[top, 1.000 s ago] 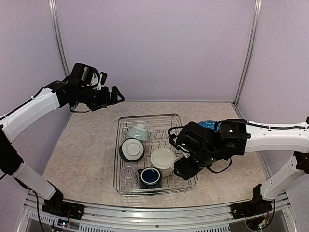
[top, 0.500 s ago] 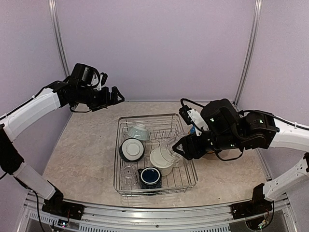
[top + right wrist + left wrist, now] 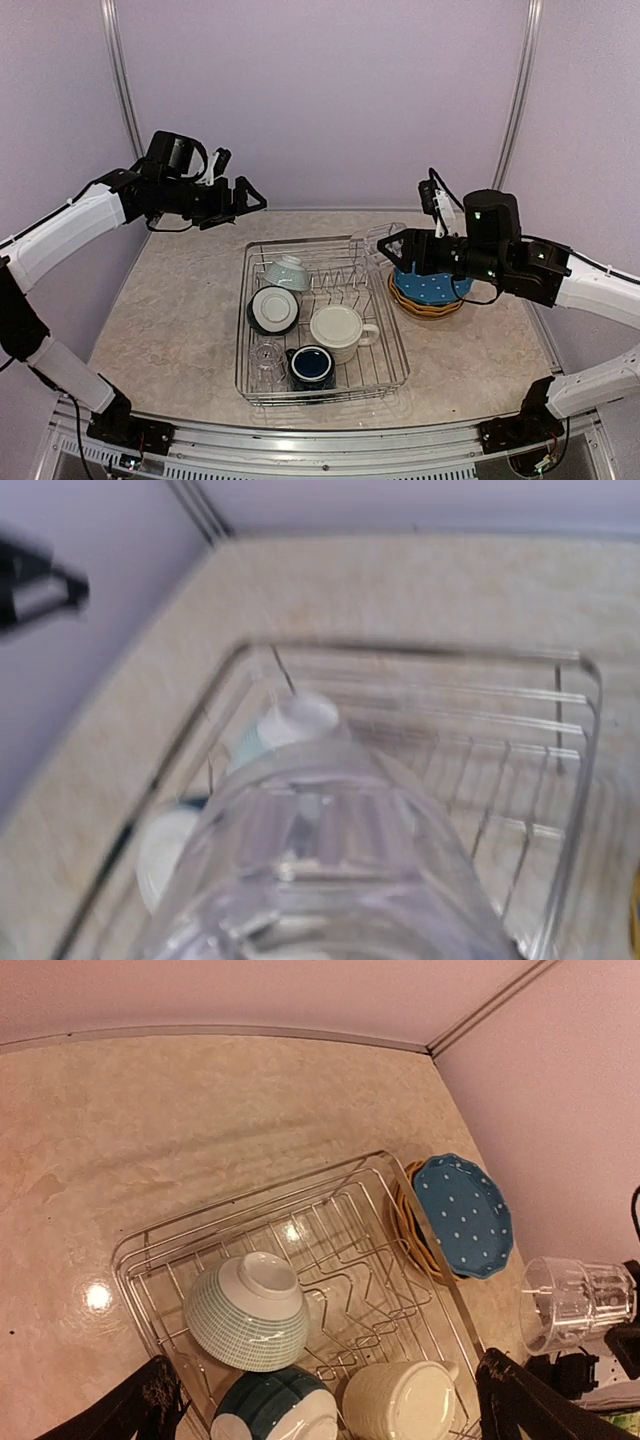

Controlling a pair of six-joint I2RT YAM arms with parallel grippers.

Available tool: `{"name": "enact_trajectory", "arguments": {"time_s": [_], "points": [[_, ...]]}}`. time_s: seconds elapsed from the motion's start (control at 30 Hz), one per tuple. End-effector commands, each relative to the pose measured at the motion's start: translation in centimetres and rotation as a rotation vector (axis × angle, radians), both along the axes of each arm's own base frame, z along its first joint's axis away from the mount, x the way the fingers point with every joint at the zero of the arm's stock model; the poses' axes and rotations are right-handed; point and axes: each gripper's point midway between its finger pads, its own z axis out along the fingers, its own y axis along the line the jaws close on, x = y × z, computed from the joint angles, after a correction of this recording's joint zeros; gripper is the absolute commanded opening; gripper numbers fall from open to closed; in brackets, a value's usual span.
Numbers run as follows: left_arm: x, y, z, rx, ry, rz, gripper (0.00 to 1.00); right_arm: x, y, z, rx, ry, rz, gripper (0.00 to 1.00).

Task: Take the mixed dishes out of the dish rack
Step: Pass from the right arm to the left

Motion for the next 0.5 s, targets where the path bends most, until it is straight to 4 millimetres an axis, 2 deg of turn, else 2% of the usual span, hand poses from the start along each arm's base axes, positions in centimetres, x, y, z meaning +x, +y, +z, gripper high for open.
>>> {"name": "enact_trajectory", "arguments": {"time_s": [0.0,0.1,0.23,0.33,0.47], "points": [[-3.3,-3.5,3.7,-0.185,-0.053,-0.243,0.99,0.6,1.2,6.7,0.336,-0.133,0.11,0.0],[-6.6,-5.7,6.5,-0.383,-0.012,-0.488,0.99,1.5,1.9,7.2,0.379,-0.139,0.126,0.0],[-8.8,-7.0,7.4,-0.555,0.071,-0.672,0.97,2.0,3.8,7.9,0.42,-0.158,0.188,0.0],[-9.5,-7.4,7.7,-0.611,0.091,-0.741,0.93,2.4,5.1,8.1,0.47,-0.167,0.232,0.0],[-9.3,-8.0,6.6,-0.62,0.128,-0.745,0.85,2.3,7.1,8.8,0.537,-0.179,0.322,0.0]]}}
